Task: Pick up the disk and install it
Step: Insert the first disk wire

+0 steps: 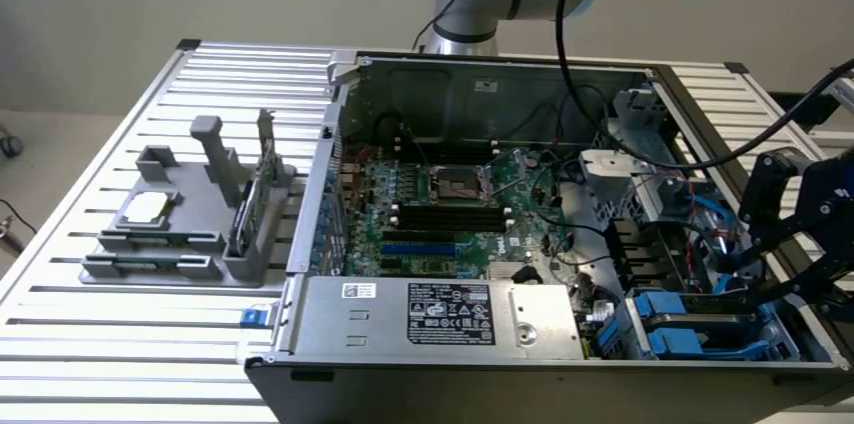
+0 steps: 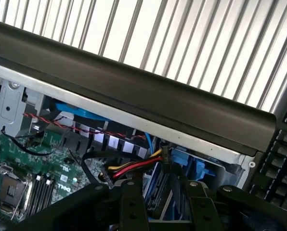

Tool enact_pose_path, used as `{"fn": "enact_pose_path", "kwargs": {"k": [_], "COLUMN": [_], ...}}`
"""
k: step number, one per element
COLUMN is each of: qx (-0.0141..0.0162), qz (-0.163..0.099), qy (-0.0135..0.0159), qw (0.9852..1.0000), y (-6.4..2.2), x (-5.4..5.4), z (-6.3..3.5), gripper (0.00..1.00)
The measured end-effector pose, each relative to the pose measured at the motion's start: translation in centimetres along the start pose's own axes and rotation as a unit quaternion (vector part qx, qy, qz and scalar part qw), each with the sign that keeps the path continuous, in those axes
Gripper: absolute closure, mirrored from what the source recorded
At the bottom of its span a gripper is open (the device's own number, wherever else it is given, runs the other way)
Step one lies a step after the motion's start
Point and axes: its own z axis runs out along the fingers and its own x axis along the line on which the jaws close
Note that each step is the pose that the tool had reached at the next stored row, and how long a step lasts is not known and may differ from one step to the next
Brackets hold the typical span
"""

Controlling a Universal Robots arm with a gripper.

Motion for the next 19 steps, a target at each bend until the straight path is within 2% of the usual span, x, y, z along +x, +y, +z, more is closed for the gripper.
{"fn": "enact_pose_path", "kwargs": {"k": [6, 8, 9, 10, 13, 19], "qx": [0.0002, 0.0004, 0.0005, 0.0006, 0.0009, 0.0039], "qz": [0.0, 0.0, 0.0, 0.0, 0.0, 0.001], "qy": [-0.0001, -0.0004, -0.0006, -0.001, -0.0016, -0.0009], "qw": [1.0, 1.0, 1.0, 1.0, 1.0, 1.0], "y": [0.04, 0.05, 0.05, 0.05, 0.05, -0.02], "x": [-0.04, -0.05, -0.05, -0.05, -0.04, 0.03], "z": [0.2, 0.2, 0.21, 0.21, 0.18, -0.17], "gripper": [0.65, 0.78, 0.78, 0.84, 0.84, 0.84]}}
